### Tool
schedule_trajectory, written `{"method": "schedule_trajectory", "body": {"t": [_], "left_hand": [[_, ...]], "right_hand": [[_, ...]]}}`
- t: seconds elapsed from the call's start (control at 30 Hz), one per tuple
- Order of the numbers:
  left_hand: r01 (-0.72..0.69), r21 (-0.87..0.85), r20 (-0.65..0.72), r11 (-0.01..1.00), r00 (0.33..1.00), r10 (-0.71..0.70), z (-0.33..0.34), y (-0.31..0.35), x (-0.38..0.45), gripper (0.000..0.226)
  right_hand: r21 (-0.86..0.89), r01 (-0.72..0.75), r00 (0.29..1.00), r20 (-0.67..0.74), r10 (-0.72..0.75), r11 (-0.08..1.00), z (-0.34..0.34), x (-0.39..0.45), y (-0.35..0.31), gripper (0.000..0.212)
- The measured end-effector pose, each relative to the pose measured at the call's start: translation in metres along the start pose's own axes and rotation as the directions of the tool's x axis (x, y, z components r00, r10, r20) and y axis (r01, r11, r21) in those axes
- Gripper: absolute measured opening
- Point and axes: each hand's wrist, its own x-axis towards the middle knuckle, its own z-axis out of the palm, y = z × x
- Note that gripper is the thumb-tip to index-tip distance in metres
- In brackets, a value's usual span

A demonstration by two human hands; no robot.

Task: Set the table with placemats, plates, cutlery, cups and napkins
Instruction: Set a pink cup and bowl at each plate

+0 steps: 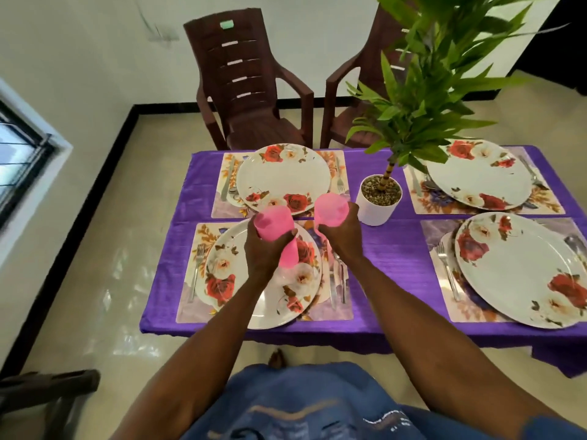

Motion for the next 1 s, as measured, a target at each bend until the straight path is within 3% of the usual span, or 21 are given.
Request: {"method": "schedule_trajectory", "body": {"t": [0.27,1.0], "left_hand": [[0.043,0.105,0.027,0.994,0.999,-0.046,-0.019,-0.007,-0.002,0.104],[0.047,0.113,0.116,0.993,0.992,-0.060,-0.016,-0.020,0.002,0.104]], "right_hand": [[-0.070,0.020,0.997,0.070,-0.015,0.997,0.021,0.015,-0.005,0.083],[-0.147,-0.024,0.973,0.223,0.056,0.989,0.022,0.023,0.000,0.092]]}}
